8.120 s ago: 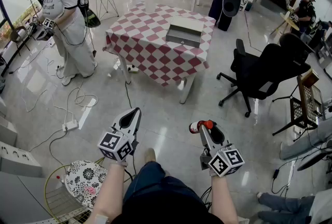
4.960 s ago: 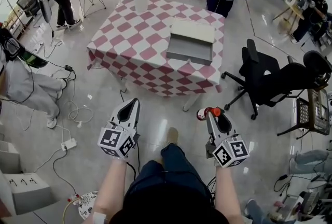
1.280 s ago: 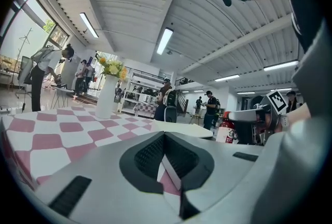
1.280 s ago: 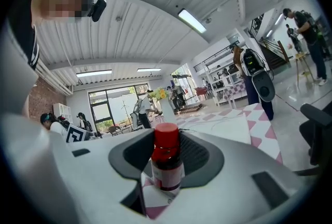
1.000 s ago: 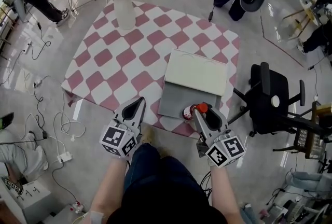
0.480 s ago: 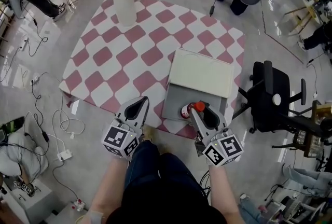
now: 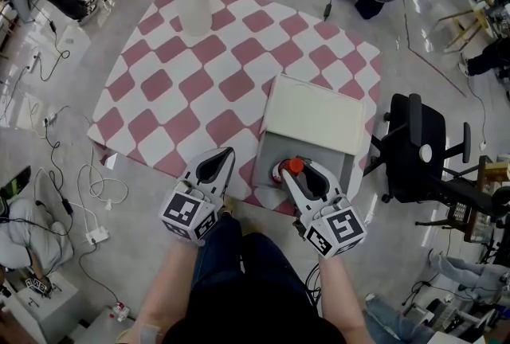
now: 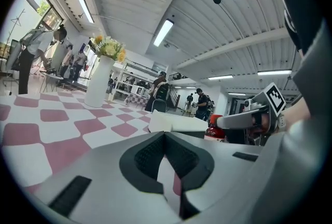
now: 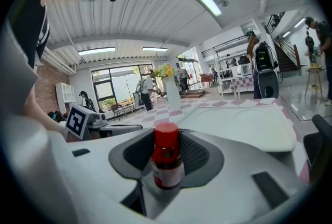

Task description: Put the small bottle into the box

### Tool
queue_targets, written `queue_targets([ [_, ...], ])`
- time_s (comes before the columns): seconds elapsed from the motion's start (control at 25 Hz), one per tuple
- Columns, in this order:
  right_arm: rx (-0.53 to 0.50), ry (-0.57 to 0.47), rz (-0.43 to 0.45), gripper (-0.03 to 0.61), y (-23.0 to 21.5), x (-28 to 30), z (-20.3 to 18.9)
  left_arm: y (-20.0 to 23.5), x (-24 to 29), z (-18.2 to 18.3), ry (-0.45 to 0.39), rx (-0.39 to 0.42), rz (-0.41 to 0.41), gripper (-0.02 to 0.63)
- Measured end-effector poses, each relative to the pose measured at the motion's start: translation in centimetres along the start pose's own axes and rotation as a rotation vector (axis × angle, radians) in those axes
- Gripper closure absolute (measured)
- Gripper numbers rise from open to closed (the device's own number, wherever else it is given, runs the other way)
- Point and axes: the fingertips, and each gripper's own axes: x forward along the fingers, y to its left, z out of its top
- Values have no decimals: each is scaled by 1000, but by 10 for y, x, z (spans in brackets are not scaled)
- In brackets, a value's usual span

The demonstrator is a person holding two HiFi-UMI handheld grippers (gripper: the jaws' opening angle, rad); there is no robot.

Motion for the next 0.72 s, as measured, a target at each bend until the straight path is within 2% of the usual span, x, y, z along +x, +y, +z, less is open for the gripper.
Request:
queue_targets([
  [0.72, -107, 128, 80, 431, 16, 34, -19, 14, 13, -2, 10, -26, -19, 612],
])
